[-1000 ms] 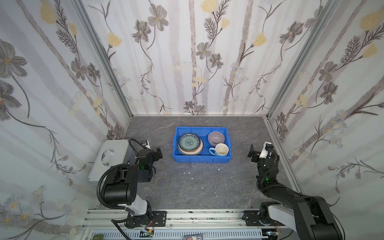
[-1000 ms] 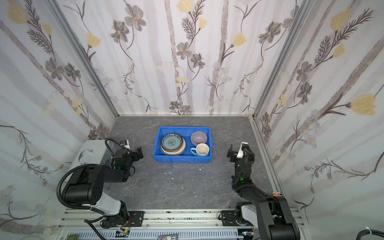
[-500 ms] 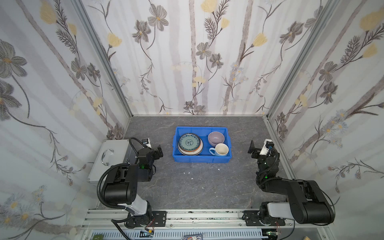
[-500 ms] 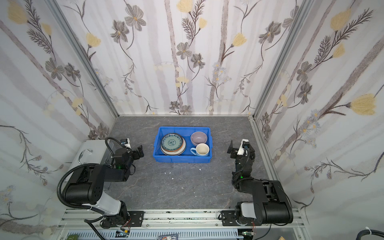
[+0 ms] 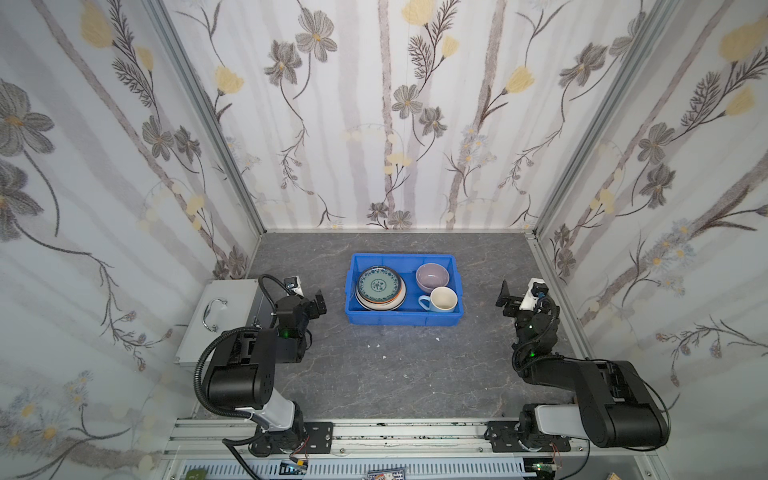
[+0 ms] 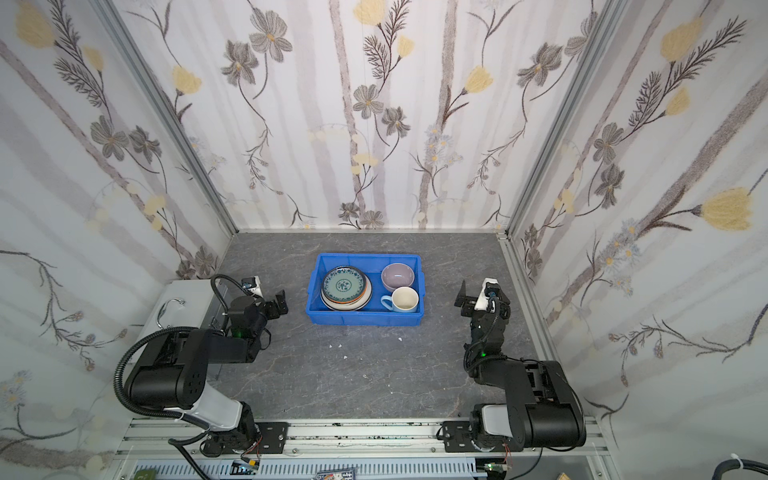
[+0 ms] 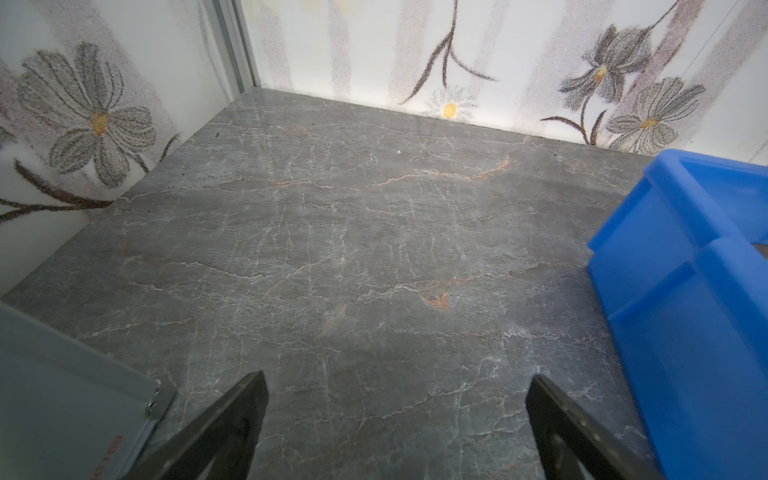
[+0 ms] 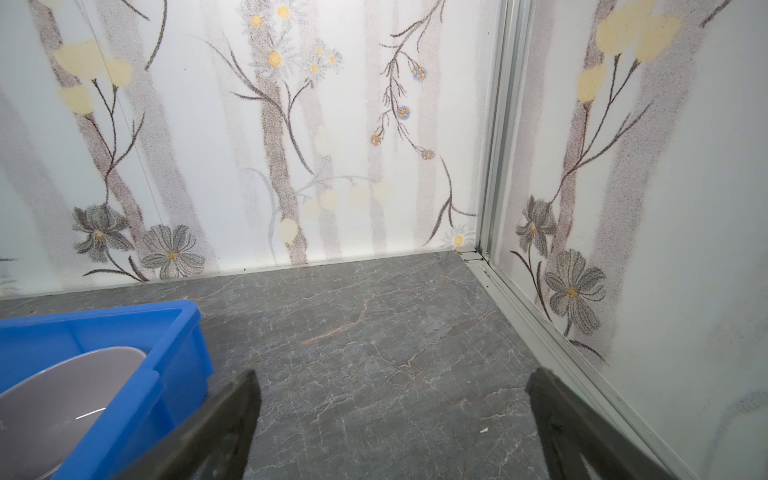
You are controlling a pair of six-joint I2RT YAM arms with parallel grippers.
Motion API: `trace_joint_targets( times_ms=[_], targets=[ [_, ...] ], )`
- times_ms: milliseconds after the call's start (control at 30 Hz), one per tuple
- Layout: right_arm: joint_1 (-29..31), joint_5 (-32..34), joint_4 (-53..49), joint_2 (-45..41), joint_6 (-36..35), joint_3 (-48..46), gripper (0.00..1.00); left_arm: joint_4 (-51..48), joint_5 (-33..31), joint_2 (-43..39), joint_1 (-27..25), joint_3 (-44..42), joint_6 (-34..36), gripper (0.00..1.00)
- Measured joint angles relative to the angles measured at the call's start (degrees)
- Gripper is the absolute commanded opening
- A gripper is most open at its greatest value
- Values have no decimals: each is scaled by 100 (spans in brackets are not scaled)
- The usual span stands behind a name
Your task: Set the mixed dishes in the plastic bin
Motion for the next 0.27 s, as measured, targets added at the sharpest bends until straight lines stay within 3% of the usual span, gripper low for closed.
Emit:
trace_joint_targets(
  times_ms=[267],
  targets=[
    [-26,-22,0,37,2,42,100,0,-2,0,-11,2,0,100]
  ],
)
